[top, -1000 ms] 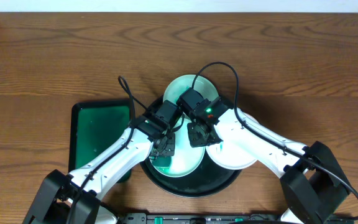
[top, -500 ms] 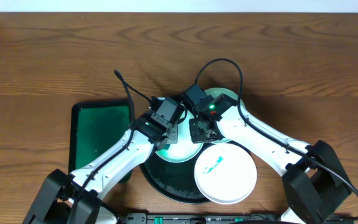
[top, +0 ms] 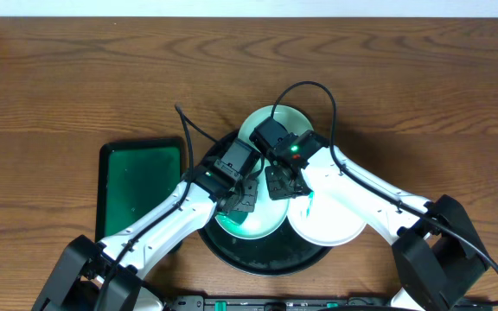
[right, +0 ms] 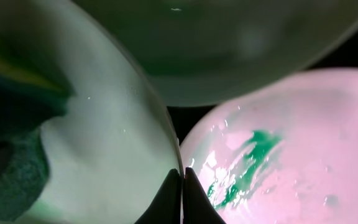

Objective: Clean dirty plates on tray and stack at the side
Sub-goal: 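Scrub the tilted pale green plate with the sponge in the left gripper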

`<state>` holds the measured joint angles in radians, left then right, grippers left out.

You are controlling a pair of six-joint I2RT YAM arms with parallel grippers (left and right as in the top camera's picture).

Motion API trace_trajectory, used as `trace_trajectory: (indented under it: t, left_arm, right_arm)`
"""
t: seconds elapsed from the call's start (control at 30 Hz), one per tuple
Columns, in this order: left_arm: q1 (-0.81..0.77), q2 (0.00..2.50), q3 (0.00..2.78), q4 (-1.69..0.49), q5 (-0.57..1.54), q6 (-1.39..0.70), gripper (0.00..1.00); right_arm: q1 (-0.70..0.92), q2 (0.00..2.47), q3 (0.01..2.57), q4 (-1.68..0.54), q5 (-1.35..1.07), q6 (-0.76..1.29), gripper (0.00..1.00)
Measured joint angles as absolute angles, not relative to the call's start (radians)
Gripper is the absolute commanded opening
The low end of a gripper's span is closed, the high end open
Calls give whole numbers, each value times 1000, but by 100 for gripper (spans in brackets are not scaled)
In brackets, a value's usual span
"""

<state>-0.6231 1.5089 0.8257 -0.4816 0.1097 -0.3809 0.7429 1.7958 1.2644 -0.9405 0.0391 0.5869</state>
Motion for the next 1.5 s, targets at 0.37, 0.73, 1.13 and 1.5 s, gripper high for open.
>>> trace_trajectory:
  t: [0.37,0.73,1.13,1.5]
  left_arm:
    - [-628,1485,816,-404,-15,-451,7]
    - [-629,1484,815,-414,-191,-483,7]
    - [-632,1517,816,-500,-78,-527,7]
    - [-630,1530,815,-423,252,-428,7]
  right_arm:
    - [736,1796,1264,-937,36,595,1]
    - [736,1796,1264,-935,21,595,1]
    - [748,1796,1264,-941,22,594,1]
    - [738,1795,1267,-934,11,590,2]
